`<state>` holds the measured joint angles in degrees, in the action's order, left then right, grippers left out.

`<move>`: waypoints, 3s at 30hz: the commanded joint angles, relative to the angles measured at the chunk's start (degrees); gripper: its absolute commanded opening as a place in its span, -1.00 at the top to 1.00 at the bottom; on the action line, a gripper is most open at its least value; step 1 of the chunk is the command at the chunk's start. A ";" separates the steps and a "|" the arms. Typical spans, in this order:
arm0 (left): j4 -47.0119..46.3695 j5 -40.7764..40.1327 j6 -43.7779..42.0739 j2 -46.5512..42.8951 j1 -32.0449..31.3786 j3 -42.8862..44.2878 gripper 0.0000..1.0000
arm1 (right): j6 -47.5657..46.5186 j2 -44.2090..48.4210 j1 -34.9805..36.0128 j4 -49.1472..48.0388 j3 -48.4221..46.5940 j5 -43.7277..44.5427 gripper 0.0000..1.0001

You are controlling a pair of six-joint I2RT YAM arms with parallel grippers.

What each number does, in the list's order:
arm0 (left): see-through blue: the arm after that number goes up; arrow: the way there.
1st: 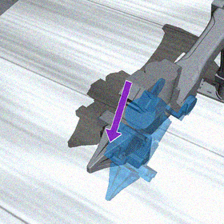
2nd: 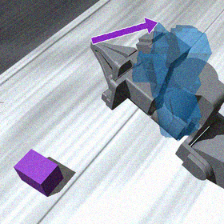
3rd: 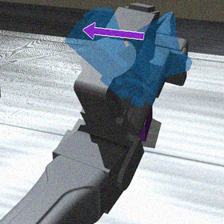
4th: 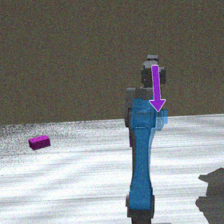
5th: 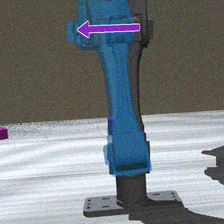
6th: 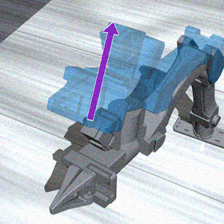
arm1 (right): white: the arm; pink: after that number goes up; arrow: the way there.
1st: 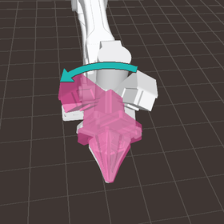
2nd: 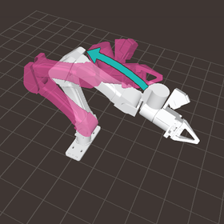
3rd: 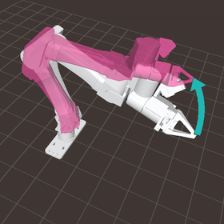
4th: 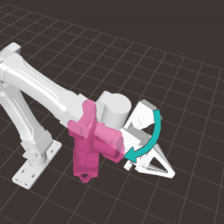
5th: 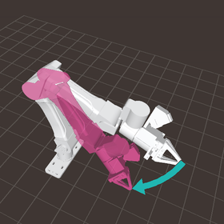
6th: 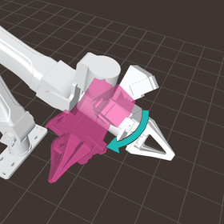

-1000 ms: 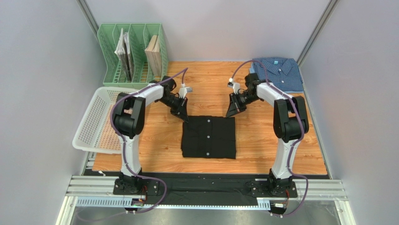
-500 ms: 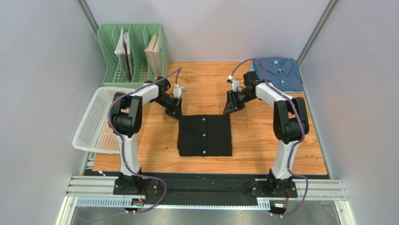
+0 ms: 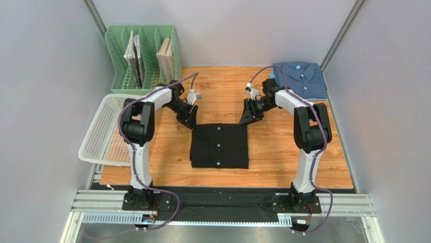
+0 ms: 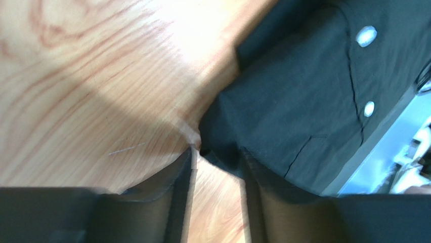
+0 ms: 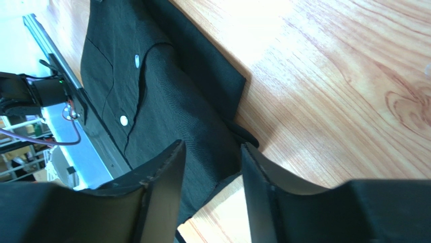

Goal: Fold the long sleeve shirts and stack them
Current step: Fold the shirt

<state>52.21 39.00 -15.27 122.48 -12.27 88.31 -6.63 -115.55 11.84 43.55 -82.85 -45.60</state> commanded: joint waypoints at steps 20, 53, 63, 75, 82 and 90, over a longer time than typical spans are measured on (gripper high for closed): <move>4.48 8.37 -27.27 5.84 -15.50 24.52 -0.19 | 12.34 -0.21 0.12 -7.87 3.13 -13.72 0.67; 9.75 17.50 -21.73 18.68 -23.50 37.19 -0.12 | 32.73 5.60 -9.90 -24.04 17.02 -1.94 0.60; 5.82 22.95 -29.82 8.86 -22.45 27.11 1.00 | 34.58 3.66 -7.27 -27.02 17.89 -4.31 0.81; 1.32 27.70 -48.09 -0.83 -21.57 13.04 1.00 | 37.39 4.81 -0.33 -27.91 18.07 -7.04 0.90; 0.44 22.62 -41.09 1.62 -21.48 15.92 1.00 | 34.59 0.33 1.35 -23.78 16.67 -3.10 0.96; -6.29 13.04 -25.46 -3.11 -17.62 11.30 0.20 | 30.46 -4.95 1.26 -19.12 13.16 1.74 0.98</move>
<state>52.53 55.72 -50.54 124.46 -33.30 102.54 27.44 -118.45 12.95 22.06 -67.13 -48.97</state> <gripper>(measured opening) 0.362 0.017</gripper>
